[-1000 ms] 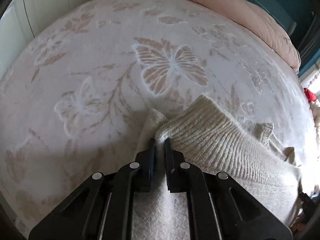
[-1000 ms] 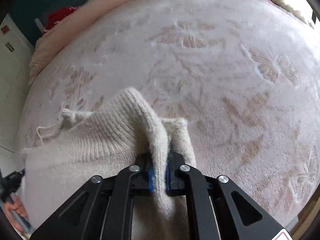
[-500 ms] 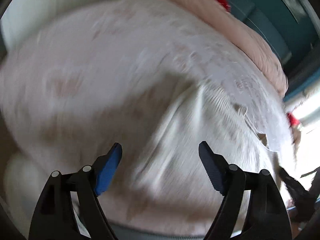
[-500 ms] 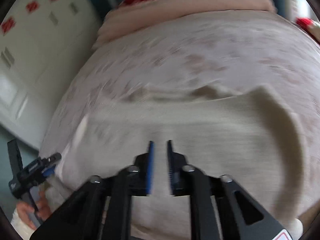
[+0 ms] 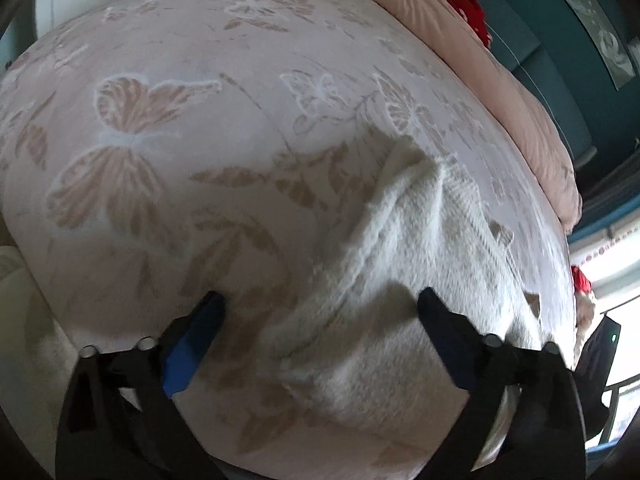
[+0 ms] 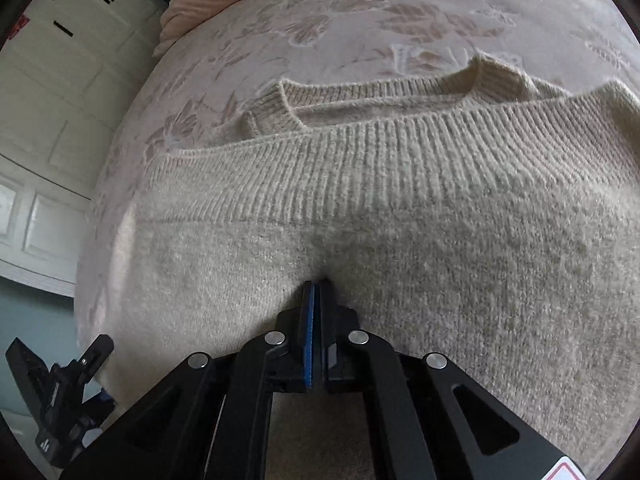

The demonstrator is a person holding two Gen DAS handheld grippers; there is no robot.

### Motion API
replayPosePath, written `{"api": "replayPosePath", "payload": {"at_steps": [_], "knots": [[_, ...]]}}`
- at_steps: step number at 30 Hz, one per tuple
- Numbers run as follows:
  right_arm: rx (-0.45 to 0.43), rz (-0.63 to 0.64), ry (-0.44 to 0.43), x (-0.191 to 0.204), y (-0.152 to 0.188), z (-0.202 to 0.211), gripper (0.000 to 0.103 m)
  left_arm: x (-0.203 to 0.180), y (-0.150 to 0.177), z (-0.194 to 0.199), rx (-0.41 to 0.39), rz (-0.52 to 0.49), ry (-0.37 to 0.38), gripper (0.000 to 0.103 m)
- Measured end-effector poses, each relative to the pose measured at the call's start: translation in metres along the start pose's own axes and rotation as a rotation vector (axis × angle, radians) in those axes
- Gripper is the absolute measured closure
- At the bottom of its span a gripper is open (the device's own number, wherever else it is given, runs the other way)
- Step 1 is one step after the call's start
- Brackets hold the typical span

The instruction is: Fold small clothes

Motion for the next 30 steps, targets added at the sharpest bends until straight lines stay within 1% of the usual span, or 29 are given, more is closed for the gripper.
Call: {"api": "replayPosePath", "payload": {"at_steps": [1, 2, 3, 4, 5, 6, 7, 8, 9, 10, 11, 12, 13, 14, 15, 17, 18, 19, 20, 21, 22, 23, 24, 25, 26, 27, 28, 29, 30], "knots": [[-0.001, 0.003, 0.0, -0.005, -0.004, 0.002, 0.103, -0.001, -0.002, 0.002, -0.001, -0.007, 0.012, 0.048], [-0.007, 0.007, 0.003, -0.004, 0.001, 0.002, 0.103, -0.005, -0.004, 0.0, 0.027, -0.022, 0.064, 0.062], [-0.014, 0.016, 0.007, -0.002, 0.002, 0.002, 0.103, -0.008, -0.006, 0.0, 0.051, -0.02, 0.085, 0.078], [-0.021, 0.023, 0.011, 0.001, 0.004, -0.001, 0.103, -0.012, -0.008, 0.004, 0.051, -0.016, 0.081, 0.082], [-0.027, 0.028, 0.013, 0.001, 0.005, 0.0, 0.103, -0.018, -0.01, 0.011, 0.036, -0.021, 0.091, 0.084], [-0.032, 0.029, 0.012, 0.002, 0.006, -0.003, 0.103, -0.034, -0.014, 0.025, 0.01, -0.051, 0.125, 0.092], [-0.036, 0.029, 0.009, 0.003, 0.006, -0.006, 0.103, -0.044, -0.015, 0.035, -0.008, -0.072, 0.144, 0.093], [-0.04, 0.03, 0.004, 0.003, 0.007, -0.006, 0.103, -0.066, -0.017, 0.053, -0.036, -0.113, 0.189, 0.094], [-0.045, 0.03, -0.01, 0.002, 0.007, -0.004, 0.103, -0.082, -0.017, 0.065, -0.051, -0.147, 0.218, 0.094], [-0.051, 0.028, -0.027, 0.0, 0.008, -0.001, 0.103, -0.112, -0.014, 0.082, -0.068, -0.21, 0.254, 0.094], [-0.056, 0.021, -0.047, -0.003, 0.008, 0.005, 0.103, -0.127, -0.011, 0.091, -0.075, -0.245, 0.271, 0.094], [-0.072, 0.001, -0.076, -0.009, 0.009, 0.019, 0.103, -0.156, -0.004, 0.104, -0.087, -0.31, 0.304, 0.094], [-0.103, -0.009, -0.094, -0.015, 0.011, 0.035, 0.1, -0.185, 0.006, 0.115, -0.093, -0.381, 0.332, 0.094], [-0.14, -0.008, -0.103, -0.025, 0.015, 0.055, 0.097, -0.203, 0.015, 0.121, -0.095, -0.428, 0.348, 0.094], [-0.165, -0.007, -0.106, -0.034, 0.019, 0.071, 0.097, -0.231, 0.031, 0.128, -0.088, -0.501, 0.373, 0.094], [-0.216, -0.025, -0.105, -0.062, 0.029, 0.105, 0.096, -0.274, 0.065, 0.127, -0.055, -0.608, 0.411, 0.094], [-0.243, -0.046, -0.094, -0.083, 0.037, 0.124, 0.095, -0.287, 0.08, 0.123, -0.037, -0.643, 0.418, 0.094], [-0.263, -0.07, -0.071, -0.107, 0.047, 0.141, 0.094, -0.299, 0.097, 0.116, -0.014, -0.673, 0.419, 0.094], [-0.272, -0.084, -0.055, -0.12, 0.052, 0.148, 0.093, -0.309, 0.115, 0.107, 0.02, -0.703, 0.418, 0.094], [-0.286, -0.113, -0.029, -0.142, 0.064, 0.161, 0.091, -0.323, 0.145, 0.088, 0.077, -0.758, 0.408, 0.093], [-0.292, -0.135, -0.019, -0.157, 0.073, 0.168, 0.089, -0.326, 0.162, 0.079, 0.095, -0.792, 0.389, 0.092], [-0.294, -0.157, -0.015, -0.171, 0.081, 0.175, 0.089, -0.33, 0.191, 0.06, 0.113, -0.864, 0.339, 0.089], [-0.295, -0.182, -0.02, -0.186, 0.09, 0.182, 0.088, -0.331, 0.207, 0.049, 0.133, -0.903, 0.317, 0.085], [-0.296, -0.2, -0.024, -0.195, 0.097, 0.186, 0.083, -0.327, 0.229, 0.033, 0.172, -0.956, 0.274, 0.08], [-0.301, -0.214, -0.029, -0.203, 0.104, 0.191, 0.072, -0.322, 0.239, 0.026, 0.187, -0.98, 0.238, 0.076], [-0.305, -0.218, -0.036, -0.204, 0.108, 0.193, 0.066, -0.311, 0.251, 0.024, 0.191, -1.002, 0.21, 0.064], [-0.312, -0.218, -0.046, -0.204, 0.112, 0.197, 0.052, -0.302, 0.255, 0.027, 0.183, -1.014, 0.208, 0.05], [-0.32, -0.214, -0.056, -0.199, 0.113, 0.199, 0.046, -0.293, 0.257, 0.033, 0.164, -1.027, 0.214, 0.046], [-0.327, -0.201, -0.077, -0.191, 0.11, 0.2, 0.045, -0.28, 0.255, 0.043, 0.134, -1.047, 0.215, 0.035]]}}
Point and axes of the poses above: each gripper's, at about its wrist camera, not at the fingertips, and z roughly against the way its jaws point, x to its left, y to its underside, the point moved 3 cm from there along -z, roughly the way its jaws point, and after that the axes turned 4 degrees about x, right-handed, at the moved point
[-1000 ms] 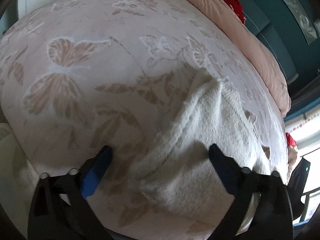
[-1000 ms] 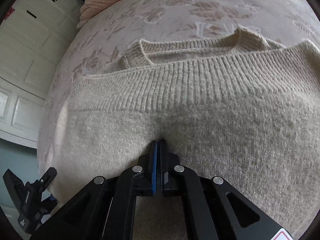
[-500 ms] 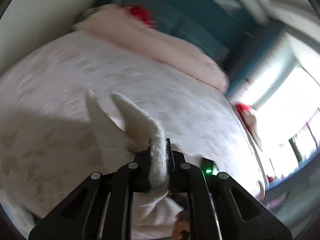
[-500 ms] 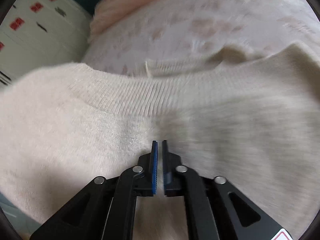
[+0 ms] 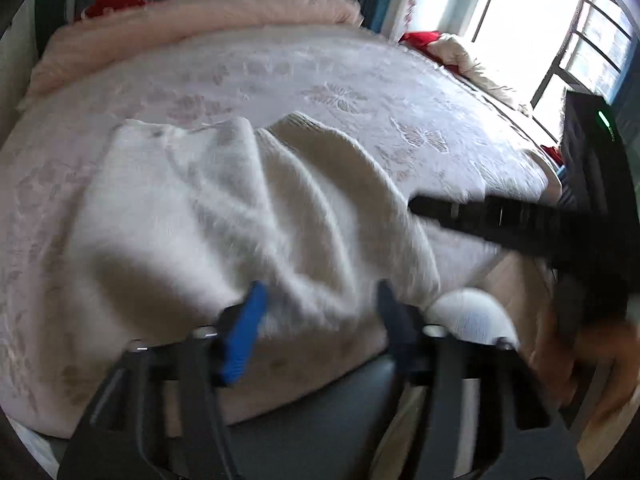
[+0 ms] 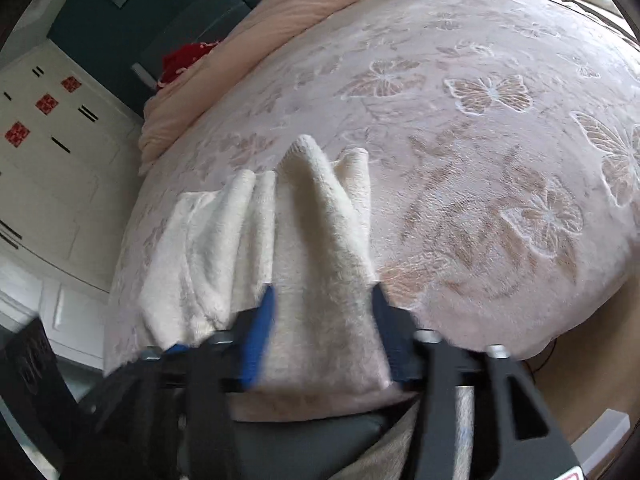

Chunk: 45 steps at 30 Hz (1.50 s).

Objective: Fold small clothes
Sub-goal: 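Lift and fold the sweater over onto itself with both tools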

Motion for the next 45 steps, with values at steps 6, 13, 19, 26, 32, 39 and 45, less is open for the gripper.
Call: {"api": "replayPosePath", "payload": {"at_steps": [6, 13, 19, 26, 32, 39, 45], "knots": [[0.102, 0.067, -0.115, 0.056, -0.014, -0.045, 0.023, 0.052, 0.038, 0.031, -0.027, -0.006, -0.196, 0.017], [0.256, -0.038, -0.118, 0.072, 0.005, -0.101, 0.023, 0.108, 0.057, 0.017, 0.017, 0.154, -0.256, 0.017], [0.098, 0.069, -0.17, 0.113, -0.022, -0.062, 0.084, 0.123, 0.052, 0.007, 0.042, 0.215, -0.197, 0.087], [-0.023, 0.19, 0.019, 0.085, -0.037, -0.014, 0.084, 0.102, 0.036, 0.02, 0.007, 0.192, -0.101, 0.093], [0.103, -0.04, 0.02, 0.008, 0.002, -0.076, 0.084, 0.1, 0.046, -0.02, 0.108, 0.206, -0.132, 0.093], [0.094, -0.028, -0.017, 0.022, -0.016, -0.068, 0.053, 0.103, 0.046, -0.013, 0.105, 0.189, -0.152, 0.091], [0.172, -0.166, -0.104, 0.01, -0.057, -0.099, 0.027, 0.093, 0.046, 0.007, 0.073, 0.15, -0.177, 0.065]]}}
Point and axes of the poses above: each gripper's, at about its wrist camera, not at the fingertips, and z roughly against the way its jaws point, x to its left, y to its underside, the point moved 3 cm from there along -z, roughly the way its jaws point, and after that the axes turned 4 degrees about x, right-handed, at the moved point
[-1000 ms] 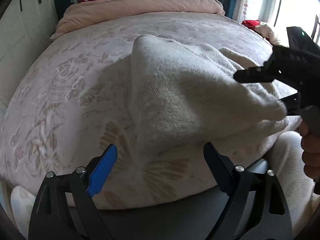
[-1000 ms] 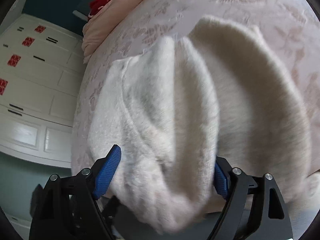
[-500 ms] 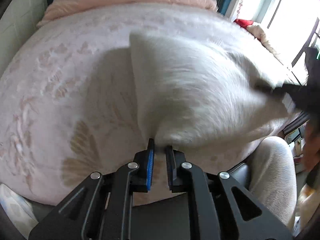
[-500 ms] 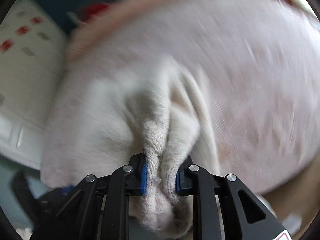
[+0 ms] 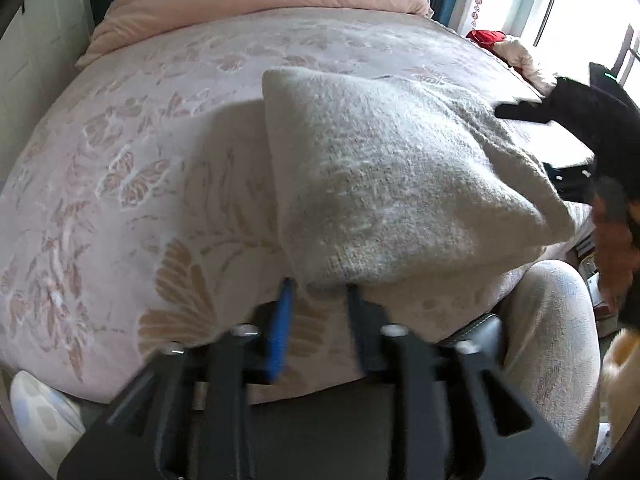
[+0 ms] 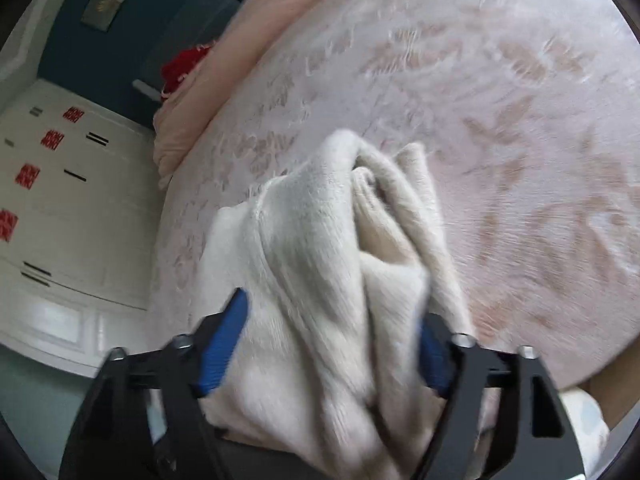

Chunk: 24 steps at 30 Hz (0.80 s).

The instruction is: Fold small clothes

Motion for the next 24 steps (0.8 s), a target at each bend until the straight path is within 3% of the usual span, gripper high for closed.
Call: {"api": "replayPosePath", "payload": {"at_steps": [1, 2, 4, 5, 7, 9, 11, 13, 15, 17, 18, 19, 21, 24], "knots": [[0.031, 0.014, 0.012, 0.005, -0.004, -0.012, 0.049, 0.002, 0.0, 0.001, -0.004, 0.008, -0.009, 0.063], [0.049, 0.05, 0.043, 0.016, -0.005, -0.017, 0.082, 0.005, 0.0, 0.0, -0.001, 0.017, -0.013, 0.063], [-0.018, 0.184, 0.035, 0.065, -0.001, 0.003, 0.083, 0.012, -0.002, -0.004, 0.015, 0.044, -0.035, 0.063], [-0.05, 0.23, 0.001, 0.084, 0.003, 0.015, 0.085, 0.018, -0.002, -0.004, 0.016, 0.058, -0.036, 0.064], [-0.139, 0.35, -0.146, 0.142, 0.009, 0.061, 0.087, 0.024, -0.001, -0.004, 0.021, 0.074, -0.045, 0.063], [-0.214, 0.445, -0.174, 0.167, 0.02, 0.089, 0.087, 0.028, 0.0, -0.003, 0.016, 0.078, -0.031, 0.063], [-0.239, 0.443, -0.098, 0.147, 0.022, 0.084, 0.087, 0.029, 0.001, -0.004, 0.017, 0.075, -0.042, 0.064], [-0.111, 0.336, 0.111, 0.081, 0.01, 0.031, 0.087, 0.031, 0.002, -0.006, 0.03, 0.089, -0.042, 0.064], [-0.001, 0.208, 0.189, 0.029, 0.015, -0.004, 0.087, 0.033, 0.007, -0.008, 0.045, 0.103, -0.023, 0.064], [-0.03, 0.144, 0.087, 0.024, 0.02, 0.004, 0.087, 0.026, 0.012, -0.002, 0.033, 0.078, 0.017, 0.063], [-0.029, 0.122, 0.056, 0.027, 0.019, 0.007, 0.087, 0.02, 0.013, 0.001, 0.021, 0.06, 0.033, 0.055], [-0.027, 0.108, 0.037, 0.032, 0.017, 0.009, 0.087, 0.015, 0.015, 0.004, 0.01, 0.044, 0.041, 0.041], [-0.025, 0.103, 0.016, 0.046, 0.01, 0.011, 0.087, -0.002, 0.015, 0.007, -0.02, -0.011, 0.036, 0.032], [-0.01, 0.1, -0.045, 0.065, 0.009, 0.02, 0.087, -0.018, 0.007, -0.003, -0.045, -0.073, -0.006, 0.032]]}}
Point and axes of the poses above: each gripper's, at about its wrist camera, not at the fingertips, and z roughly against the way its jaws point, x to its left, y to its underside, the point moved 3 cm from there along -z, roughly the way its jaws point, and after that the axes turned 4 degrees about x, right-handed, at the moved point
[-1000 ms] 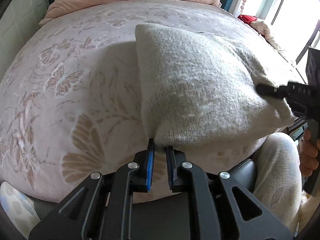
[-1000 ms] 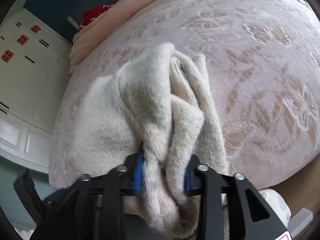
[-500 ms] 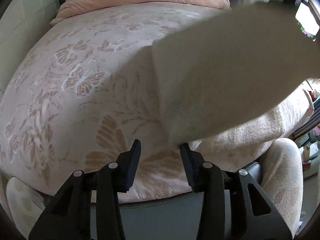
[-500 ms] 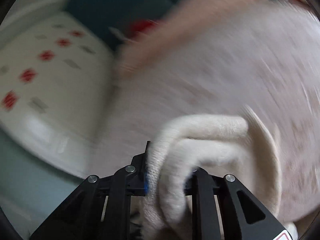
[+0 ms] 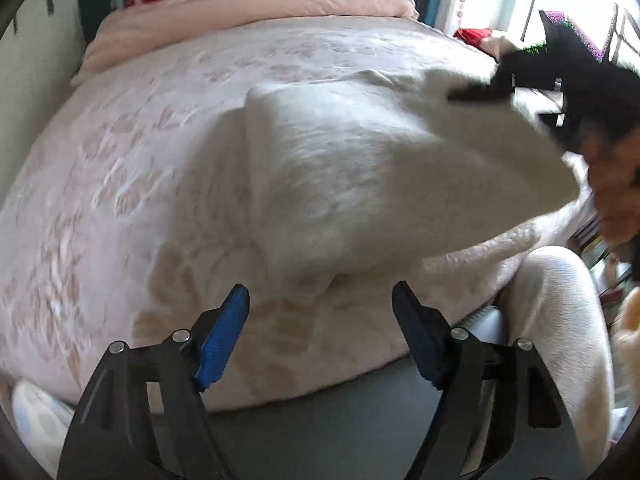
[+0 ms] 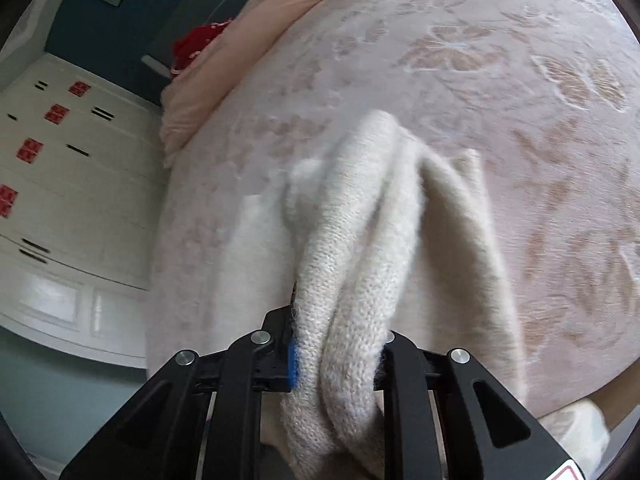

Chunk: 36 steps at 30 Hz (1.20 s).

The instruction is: Fold small clothes

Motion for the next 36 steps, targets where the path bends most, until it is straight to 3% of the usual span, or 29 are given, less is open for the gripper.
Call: {"api": "replayPosePath", "payload": {"at_steps": [2, 3, 4, 6, 8, 10, 11, 12, 14, 16, 18, 21, 24, 27, 30, 32, 34, 36], "knots": [[-0.026, 0.025, -0.029, 0.017, -0.001, 0.011, 0.087, 0.003, -0.005, -0.007, 0.001, 0.014, -0.009, 0.052], [-0.05, 0.039, -0.046, 0.022, -0.005, 0.019, 0.087, 0.009, -0.008, -0.011, 0.025, 0.047, -0.008, 0.072], [-0.081, 0.055, -0.062, 0.028, -0.005, 0.032, 0.087, 0.019, -0.011, -0.009, 0.027, 0.094, 0.008, 0.082], [-0.106, 0.094, -0.016, 0.024, -0.003, 0.038, 0.087, 0.038, -0.011, -0.002, 0.003, 0.157, 0.026, 0.085], [-0.069, 0.102, 0.1, 0.0, 0.001, 0.02, 0.088, 0.042, -0.006, -0.009, 0.038, 0.134, 0.013, 0.084], [0.047, 0.07, 0.244, -0.042, 0.016, -0.023, 0.086, 0.043, 0.0, -0.019, 0.067, 0.145, 0.002, 0.085], [0.049, 0.065, 0.246, -0.052, 0.023, -0.031, 0.086, 0.042, 0.001, -0.022, 0.074, 0.147, 0.001, 0.085], [0.007, 0.049, 0.211, -0.054, 0.026, -0.024, 0.085, 0.04, 0.003, -0.023, 0.08, 0.143, -0.002, 0.085], [-0.038, 0.016, 0.204, -0.047, 0.023, -0.006, 0.073, 0.04, 0.003, -0.017, 0.08, 0.141, 0.002, 0.084], [-0.112, 0.064, 0.317, -0.031, 0.022, 0.019, 0.07, 0.042, 0.003, -0.007, 0.075, 0.158, 0.033, 0.083], [-0.183, 0.109, 0.37, -0.015, 0.022, 0.04, 0.069, 0.045, 0.004, 0.007, 0.064, 0.172, 0.058, 0.081], [-0.2, 0.177, 0.327, 0.008, 0.024, 0.054, 0.07, 0.048, 0.004, 0.024, 0.03, 0.161, 0.049, 0.078], [-0.113, 0.241, 0.331, 0.01, 0.039, 0.031, 0.07, 0.048, 0.002, 0.038, -0.014, 0.137, -0.001, 0.066], [-0.01, 0.23, 0.408, -0.03, 0.041, -0.018, 0.081, 0.048, -0.002, 0.041, -0.035, 0.115, -0.019, 0.065], [-0.051, 0.135, 0.339, -0.028, 0.028, -0.002, 0.08, 0.047, -0.009, 0.042, -0.027, 0.118, -0.018, 0.064], [-0.093, 0.128, 0.31, -0.017, 0.029, 0.016, 0.072, 0.05, -0.013, 0.047, -0.042, 0.124, -0.023, 0.058], [-0.081, 0.147, 0.325, -0.01, 0.038, 0.025, 0.066, 0.051, -0.016, 0.052, -0.062, 0.135, -0.019, 0.049], [-0.045, 0.13, 0.337, -0.013, 0.054, 0.023, 0.054, 0.049, -0.017, 0.052, -0.063, 0.138, -0.015, 0.049]]}}
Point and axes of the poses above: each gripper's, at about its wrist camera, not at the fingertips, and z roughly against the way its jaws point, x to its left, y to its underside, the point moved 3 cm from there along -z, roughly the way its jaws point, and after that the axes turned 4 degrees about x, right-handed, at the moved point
